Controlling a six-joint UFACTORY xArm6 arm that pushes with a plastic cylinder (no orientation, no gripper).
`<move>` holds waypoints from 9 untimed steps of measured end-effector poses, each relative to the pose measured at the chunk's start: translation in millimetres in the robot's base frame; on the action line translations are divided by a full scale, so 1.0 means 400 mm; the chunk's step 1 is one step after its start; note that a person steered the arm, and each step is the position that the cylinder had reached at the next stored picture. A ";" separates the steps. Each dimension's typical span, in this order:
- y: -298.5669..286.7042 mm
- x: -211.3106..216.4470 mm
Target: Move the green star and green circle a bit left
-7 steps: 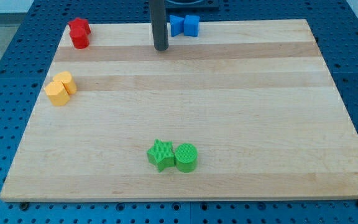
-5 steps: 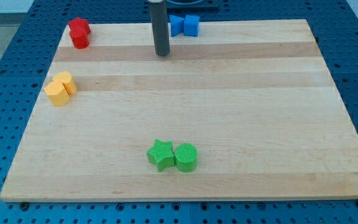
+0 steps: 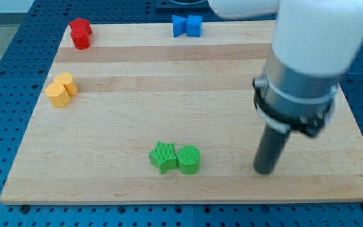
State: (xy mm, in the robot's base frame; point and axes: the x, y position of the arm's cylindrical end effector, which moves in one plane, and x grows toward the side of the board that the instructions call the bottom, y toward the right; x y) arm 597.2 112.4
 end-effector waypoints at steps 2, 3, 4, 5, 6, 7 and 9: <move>-0.148 0.025; -0.098 0.022; -0.103 -0.008; -0.210 -0.055; -0.323 -0.069; -0.394 -0.069; -0.323 -0.070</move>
